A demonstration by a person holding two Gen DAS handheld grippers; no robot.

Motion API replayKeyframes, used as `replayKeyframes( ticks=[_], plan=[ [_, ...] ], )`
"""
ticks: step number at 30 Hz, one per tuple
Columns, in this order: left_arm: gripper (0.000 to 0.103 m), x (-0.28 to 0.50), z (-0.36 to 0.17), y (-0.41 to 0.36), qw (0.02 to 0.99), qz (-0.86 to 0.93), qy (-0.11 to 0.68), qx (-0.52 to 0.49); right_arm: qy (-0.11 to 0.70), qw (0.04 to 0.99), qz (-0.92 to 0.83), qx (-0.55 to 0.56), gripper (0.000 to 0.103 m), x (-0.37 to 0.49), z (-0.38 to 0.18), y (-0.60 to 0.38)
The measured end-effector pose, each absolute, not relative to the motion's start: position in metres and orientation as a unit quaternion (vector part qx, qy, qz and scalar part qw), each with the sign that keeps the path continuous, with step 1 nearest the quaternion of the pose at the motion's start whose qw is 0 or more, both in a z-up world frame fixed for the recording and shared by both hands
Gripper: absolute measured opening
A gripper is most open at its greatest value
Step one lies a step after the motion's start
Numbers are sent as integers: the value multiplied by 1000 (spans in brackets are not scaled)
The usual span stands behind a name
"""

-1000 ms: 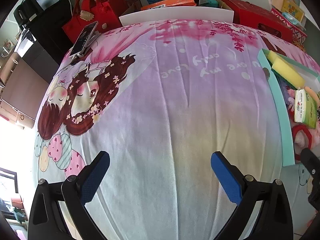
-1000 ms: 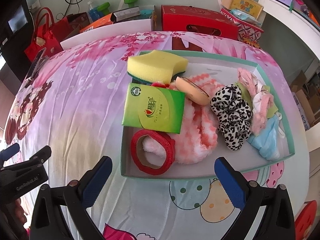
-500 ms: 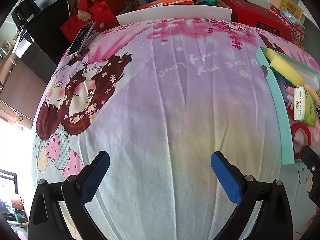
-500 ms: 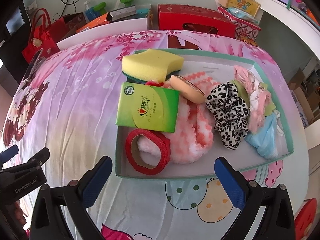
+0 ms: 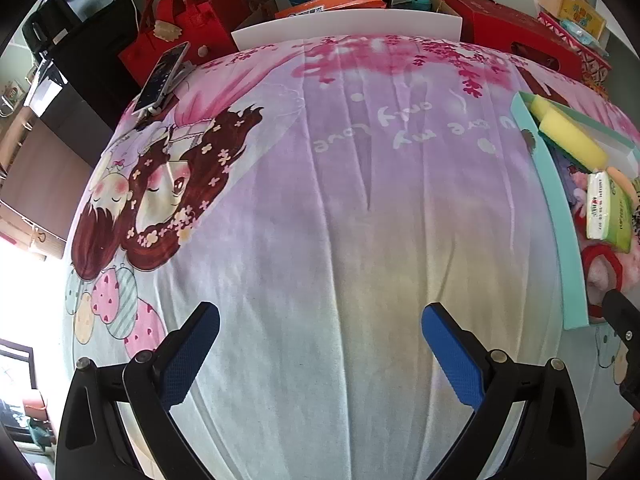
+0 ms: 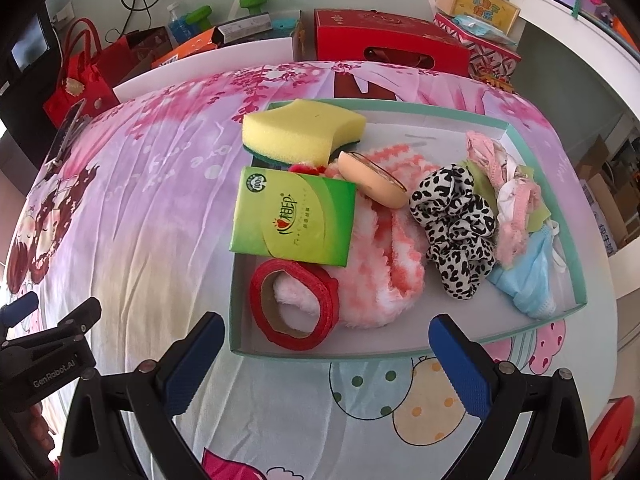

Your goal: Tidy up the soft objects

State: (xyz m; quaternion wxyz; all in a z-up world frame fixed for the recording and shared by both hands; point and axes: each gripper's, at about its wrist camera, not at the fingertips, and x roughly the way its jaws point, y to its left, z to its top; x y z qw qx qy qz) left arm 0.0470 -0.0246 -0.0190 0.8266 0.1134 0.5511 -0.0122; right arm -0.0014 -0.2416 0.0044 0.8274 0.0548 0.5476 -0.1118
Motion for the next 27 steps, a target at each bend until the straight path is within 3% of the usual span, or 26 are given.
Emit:
replayKeyframes(
  ticks=[27],
  plan=[
    [101,48,-21,-26,823,-23,558,105,550,826,-112,53,103,-1,3,-241]
  ],
)
